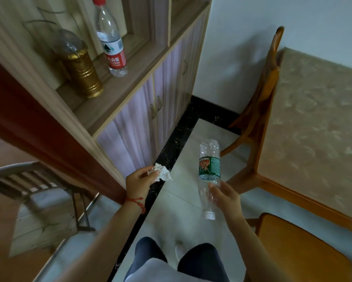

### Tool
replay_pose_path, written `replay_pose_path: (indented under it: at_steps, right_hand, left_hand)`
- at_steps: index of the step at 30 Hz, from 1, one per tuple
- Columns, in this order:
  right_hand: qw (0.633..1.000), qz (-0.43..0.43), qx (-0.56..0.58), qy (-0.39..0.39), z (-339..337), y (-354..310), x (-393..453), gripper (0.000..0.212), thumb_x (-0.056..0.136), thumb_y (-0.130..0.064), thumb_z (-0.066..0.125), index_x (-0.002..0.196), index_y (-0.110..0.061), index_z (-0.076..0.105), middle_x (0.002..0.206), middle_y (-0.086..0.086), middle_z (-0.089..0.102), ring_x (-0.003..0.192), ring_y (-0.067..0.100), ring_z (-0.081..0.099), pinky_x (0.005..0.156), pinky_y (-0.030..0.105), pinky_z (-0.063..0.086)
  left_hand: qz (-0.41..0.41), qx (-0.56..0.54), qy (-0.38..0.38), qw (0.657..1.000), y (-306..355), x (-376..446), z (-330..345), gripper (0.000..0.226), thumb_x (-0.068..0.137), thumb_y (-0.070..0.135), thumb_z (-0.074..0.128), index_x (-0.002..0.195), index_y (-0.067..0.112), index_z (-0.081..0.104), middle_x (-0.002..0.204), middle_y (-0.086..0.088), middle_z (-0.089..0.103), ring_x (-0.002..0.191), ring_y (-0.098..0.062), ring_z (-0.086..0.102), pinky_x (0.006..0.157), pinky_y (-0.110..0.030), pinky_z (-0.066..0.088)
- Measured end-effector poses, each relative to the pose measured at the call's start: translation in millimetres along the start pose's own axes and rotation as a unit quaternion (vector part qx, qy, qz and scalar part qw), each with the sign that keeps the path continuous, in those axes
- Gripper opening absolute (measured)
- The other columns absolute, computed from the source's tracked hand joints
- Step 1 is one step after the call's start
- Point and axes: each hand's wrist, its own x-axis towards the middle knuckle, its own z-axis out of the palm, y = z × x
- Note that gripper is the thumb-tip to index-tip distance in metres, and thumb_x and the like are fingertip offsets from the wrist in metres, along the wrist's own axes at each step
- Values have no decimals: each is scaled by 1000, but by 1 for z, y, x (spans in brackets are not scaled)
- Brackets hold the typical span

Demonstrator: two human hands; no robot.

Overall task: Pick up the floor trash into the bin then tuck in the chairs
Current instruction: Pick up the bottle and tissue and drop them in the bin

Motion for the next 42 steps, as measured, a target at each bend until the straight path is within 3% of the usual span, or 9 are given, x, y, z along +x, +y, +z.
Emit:
replay_pose_path:
  at_steps: [4,11,15,17,21,23,26,31,42]
  right_hand:
    - [998,15,-21,-56,6,0,7,33,85,-12,61,116,-4,54,86,4,64,76,18,64,61,18,56]
    - [981,47,-75,-175,21,6,15,48,79,-14,69,122,-1,52,89,10,65,82,28,65,87,49,52]
    - [959,69,-106,-255,37,8,10,71,41,-56,83,99,-25,57,96,6,65,67,6,69,70,27,57]
    - [948,81,-103,-290,47,11,6,56,38,-50,88,85,-31,65,92,14,70,61,4,68,62,22,57]
    - [934,114,-52,-335,74,20,-5,87,-7,-48,88,71,-16,70,56,7,70,49,13,66,47,22,54]
    - [919,121,-88,-365,92,23,-22,62,8,-44,93,64,-26,73,62,5,71,52,11,67,50,21,55]
    - [893,82,-202,-393,122,33,-47,20,68,-20,80,79,-29,66,83,7,67,59,4,67,59,20,55]
    - [856,28,-280,-433,173,61,-95,20,79,-10,69,98,-10,67,82,8,67,71,19,63,64,26,55]
    - [730,15,-357,-582,260,129,-218,23,81,-4,65,103,-7,60,80,7,67,56,6,65,56,18,55]
  left_hand:
    - [-18,-3,51,999,-17,-9,-12,24,72,0,72,95,-2,69,66,11,65,61,0,61,56,-5,48]
    - [-64,-43,167,983,-46,-50,-41,26,74,5,72,99,0,68,83,-11,64,68,-16,59,54,-5,48]
    - [-75,-90,234,965,-55,-82,-62,20,73,-2,70,94,-2,67,72,-3,63,50,3,59,54,-8,50]
    - [-74,-106,257,958,-59,-97,-72,17,75,0,69,92,0,67,72,0,64,52,4,61,55,-8,50]
    - [-84,-152,310,935,-72,-123,-102,18,75,8,71,93,8,69,81,0,68,73,-10,64,64,-13,53]
    - [-92,-170,335,922,-80,-136,-120,19,75,10,72,94,8,69,83,-2,68,76,-12,64,68,-16,53]
    - [-103,-199,371,901,-96,-157,-150,21,75,11,72,96,7,69,85,-4,69,79,-14,64,70,-20,52]
    - [-110,-240,436,861,-124,-197,-206,19,75,5,71,93,6,68,79,-3,67,73,-15,62,66,-17,52]
    - [-128,-283,581,753,-191,-313,-302,21,73,5,72,94,1,68,76,-4,66,72,-17,60,78,-35,52]
